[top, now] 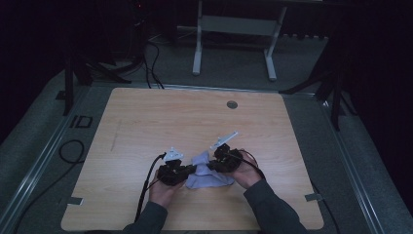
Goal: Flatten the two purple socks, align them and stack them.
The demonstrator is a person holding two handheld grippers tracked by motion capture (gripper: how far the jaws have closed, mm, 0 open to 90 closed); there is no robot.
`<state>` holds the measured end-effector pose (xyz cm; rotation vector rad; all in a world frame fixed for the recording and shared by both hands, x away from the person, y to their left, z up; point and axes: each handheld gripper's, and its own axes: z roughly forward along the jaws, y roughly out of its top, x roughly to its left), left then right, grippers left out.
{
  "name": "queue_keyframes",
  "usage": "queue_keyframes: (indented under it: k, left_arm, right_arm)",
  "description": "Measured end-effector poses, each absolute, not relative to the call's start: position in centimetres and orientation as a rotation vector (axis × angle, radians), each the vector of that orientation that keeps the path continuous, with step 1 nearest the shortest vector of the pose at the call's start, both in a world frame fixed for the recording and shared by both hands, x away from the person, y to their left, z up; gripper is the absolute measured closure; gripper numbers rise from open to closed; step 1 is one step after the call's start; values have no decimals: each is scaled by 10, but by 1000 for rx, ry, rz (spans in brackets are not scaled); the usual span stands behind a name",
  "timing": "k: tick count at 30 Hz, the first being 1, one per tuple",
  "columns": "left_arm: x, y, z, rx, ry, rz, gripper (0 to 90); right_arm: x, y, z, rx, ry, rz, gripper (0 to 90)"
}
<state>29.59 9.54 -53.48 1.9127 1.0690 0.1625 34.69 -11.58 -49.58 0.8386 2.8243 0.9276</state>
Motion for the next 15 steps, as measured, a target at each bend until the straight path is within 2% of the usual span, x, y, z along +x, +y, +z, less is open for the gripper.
queue_keyframes:
  k: [5,10,15]
  left_arm:
    - [295,97,-531,1908,1074,178,894]
    - [295,101,-529,1901,1091,185,894]
    - [295,101,-530,1907,1091,183,894]
  right_arm:
    - [345,-120,-490,839,2804,967,799]
    - [347,-136,-472,865,2721,1000,791]
    - [349,-148,-477,909,2714,913,779]
